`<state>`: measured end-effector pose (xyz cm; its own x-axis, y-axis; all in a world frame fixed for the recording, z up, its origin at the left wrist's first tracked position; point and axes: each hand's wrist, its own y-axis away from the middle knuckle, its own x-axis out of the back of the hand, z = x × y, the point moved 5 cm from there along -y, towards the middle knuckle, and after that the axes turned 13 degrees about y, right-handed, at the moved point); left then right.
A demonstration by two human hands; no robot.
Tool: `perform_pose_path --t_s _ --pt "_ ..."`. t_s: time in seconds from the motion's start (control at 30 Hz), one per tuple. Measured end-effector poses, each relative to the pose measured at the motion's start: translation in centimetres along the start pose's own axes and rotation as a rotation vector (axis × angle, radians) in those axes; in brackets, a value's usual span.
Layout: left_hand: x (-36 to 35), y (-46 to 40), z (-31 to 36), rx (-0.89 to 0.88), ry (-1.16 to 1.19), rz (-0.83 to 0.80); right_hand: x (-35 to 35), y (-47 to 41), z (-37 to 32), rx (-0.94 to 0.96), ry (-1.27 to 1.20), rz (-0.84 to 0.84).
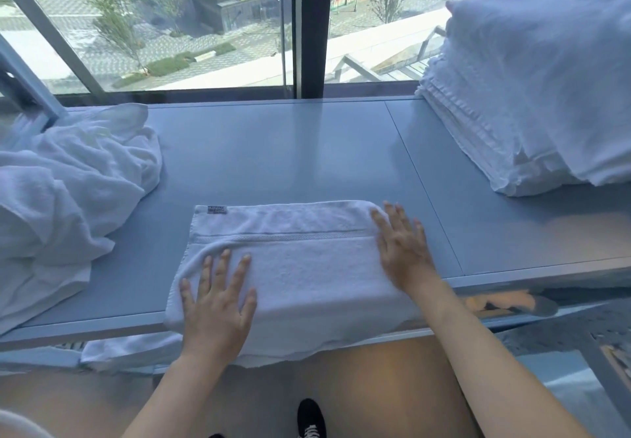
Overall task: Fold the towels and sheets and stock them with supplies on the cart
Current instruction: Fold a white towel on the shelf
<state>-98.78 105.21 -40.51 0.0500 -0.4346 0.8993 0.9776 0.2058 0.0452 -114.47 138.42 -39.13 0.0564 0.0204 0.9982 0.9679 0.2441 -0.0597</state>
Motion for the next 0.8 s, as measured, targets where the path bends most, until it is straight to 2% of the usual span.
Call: perform_pose_path --t_s 0.07,0.13,0.23,0.33,0.47,0.53,0.7,0.8 --pt "0.0 -0.2 0.1 0.011 -0.003 -0.008 1.0 -1.8 1.0 -0.114 0.117 0.029" --pt "0.0 -0.4 0.2 0.016 -0.009 -0.013 2.1 -2.7 0.1 -0.099 0.164 0.04" --pt "0.1 -0.4 0.2 0.028 -0.003 -0.013 1.7 -1.1 -3.9 0.036 0.094 0.019" --pt "0.3 0.4 -0.5 0.031 0.009 0.006 0.5 3.1 -6.5 0.08 -0.029 0.006" --pt "0.2 2.0 -1.1 0.012 0.026 0.027 -0.4 7.2 -8.2 0.383 -0.066 0.041" --pt "0.0 1.9 -0.4 0.014 0.03 0.018 -0.6 7.7 -8.6 0.436 -0.105 0.006" --pt "-0.5 1.3 0.2 0.01 0.001 0.01 -0.7 4.2 -4.2 0.205 -0.031 -0.071" --pt "-0.6 0.9 -0.3 0.008 -0.013 -0.004 -0.7 1.2 -2.0 0.181 0.0 -0.126"
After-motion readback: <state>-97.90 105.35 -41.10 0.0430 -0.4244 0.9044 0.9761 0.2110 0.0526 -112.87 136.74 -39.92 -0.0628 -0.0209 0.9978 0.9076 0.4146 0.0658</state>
